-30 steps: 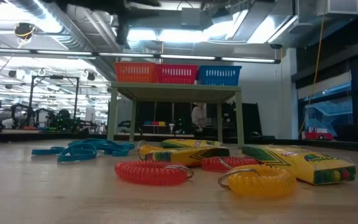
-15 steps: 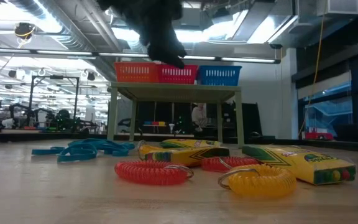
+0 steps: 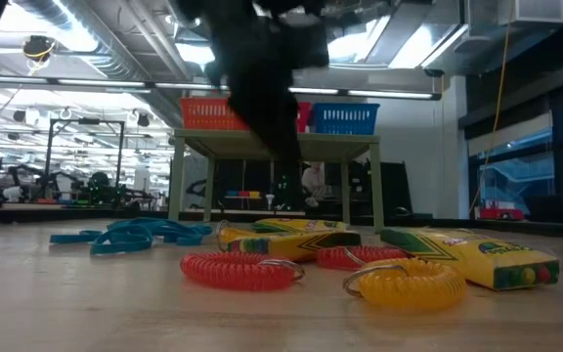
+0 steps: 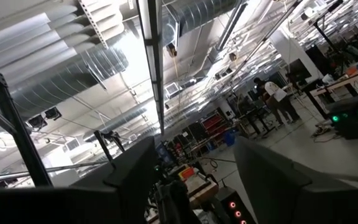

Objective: Pick & Place Office Desk Supplies
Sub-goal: Put the yellow box of crayon into the orange bin on the shelf

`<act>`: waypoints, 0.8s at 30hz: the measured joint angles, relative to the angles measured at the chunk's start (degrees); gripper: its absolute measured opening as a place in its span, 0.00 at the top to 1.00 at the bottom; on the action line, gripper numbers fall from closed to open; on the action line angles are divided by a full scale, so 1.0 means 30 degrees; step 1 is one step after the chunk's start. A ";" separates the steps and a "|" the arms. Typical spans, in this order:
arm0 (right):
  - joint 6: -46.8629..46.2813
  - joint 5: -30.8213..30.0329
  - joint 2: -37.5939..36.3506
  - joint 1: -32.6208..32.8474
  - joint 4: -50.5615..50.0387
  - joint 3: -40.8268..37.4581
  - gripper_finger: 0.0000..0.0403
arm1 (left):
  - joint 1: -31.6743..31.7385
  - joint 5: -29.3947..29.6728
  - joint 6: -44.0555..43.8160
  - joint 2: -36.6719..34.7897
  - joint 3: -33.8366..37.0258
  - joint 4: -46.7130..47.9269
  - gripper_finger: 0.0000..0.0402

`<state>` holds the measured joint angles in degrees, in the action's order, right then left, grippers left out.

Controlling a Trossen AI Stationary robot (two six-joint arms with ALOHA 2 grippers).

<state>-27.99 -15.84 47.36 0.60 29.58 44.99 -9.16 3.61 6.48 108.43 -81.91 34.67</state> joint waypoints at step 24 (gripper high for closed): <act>-0.0524 0.0073 0.1709 0.0678 0.0155 0.0000 0.47 | -0.0039 0.0958 -0.0275 0.2412 -0.0045 -0.1009 0.33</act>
<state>-29.56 -15.62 52.49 2.63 30.04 44.99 -9.27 6.48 5.65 115.66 -82.05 31.64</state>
